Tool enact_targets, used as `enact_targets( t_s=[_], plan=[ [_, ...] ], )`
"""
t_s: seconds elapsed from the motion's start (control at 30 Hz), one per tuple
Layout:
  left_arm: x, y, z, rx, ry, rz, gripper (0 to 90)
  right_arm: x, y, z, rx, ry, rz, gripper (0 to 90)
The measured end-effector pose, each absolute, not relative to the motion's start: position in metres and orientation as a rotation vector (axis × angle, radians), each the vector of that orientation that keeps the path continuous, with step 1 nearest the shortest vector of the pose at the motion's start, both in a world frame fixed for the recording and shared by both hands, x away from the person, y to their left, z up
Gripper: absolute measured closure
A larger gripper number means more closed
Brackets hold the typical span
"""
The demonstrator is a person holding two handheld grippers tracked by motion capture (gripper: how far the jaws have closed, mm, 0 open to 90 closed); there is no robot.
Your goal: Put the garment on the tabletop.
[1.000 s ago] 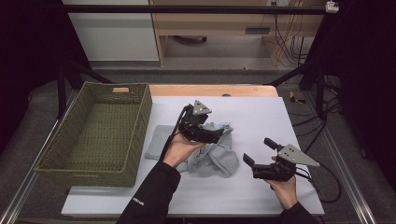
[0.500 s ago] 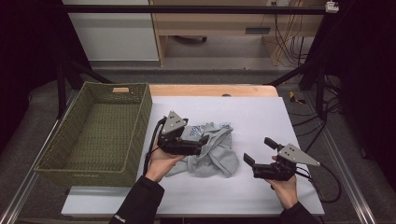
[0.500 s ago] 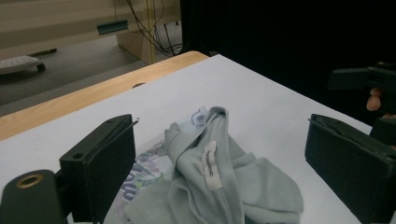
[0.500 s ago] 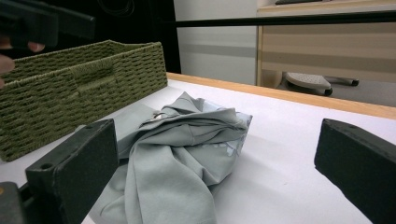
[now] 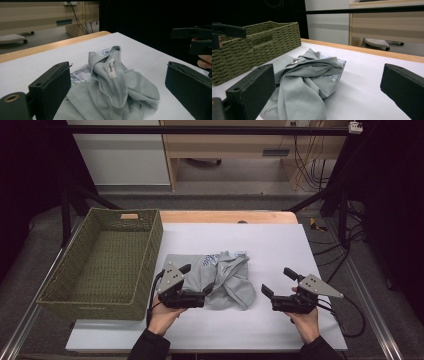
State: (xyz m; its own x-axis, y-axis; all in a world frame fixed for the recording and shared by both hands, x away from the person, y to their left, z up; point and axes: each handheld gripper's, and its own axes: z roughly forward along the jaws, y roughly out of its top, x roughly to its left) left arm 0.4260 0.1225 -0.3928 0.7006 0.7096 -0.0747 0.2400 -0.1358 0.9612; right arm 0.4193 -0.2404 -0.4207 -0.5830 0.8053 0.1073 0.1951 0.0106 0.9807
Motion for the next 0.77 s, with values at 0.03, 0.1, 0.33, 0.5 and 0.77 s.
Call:
enact_targets(
  t_s=[0.03,0.1,0.33,0.5,0.77],
  plan=[
    [0.424,0.125,-0.395,1.693,0.772,0.482,5.6,0.419,-0.241,-0.421,1.024,1.799,1.612,0.2],
    [0.420,0.130,-0.398,1.683,0.771,0.492,5.6,0.420,-0.242,-0.421,1.011,1.799,1.612,0.2],
    [0.412,0.144,-0.399,1.660,0.760,0.503,5.3,0.419,-0.244,-0.422,1.002,1.804,1.615,0.2],
    [0.412,0.147,-0.401,1.670,0.749,0.518,5.3,0.419,-0.243,-0.424,0.999,1.819,1.610,0.3],
    [0.408,0.152,-0.404,1.679,0.746,0.539,5.2,0.418,-0.244,-0.424,1.003,1.824,1.611,0.2]
  ],
)
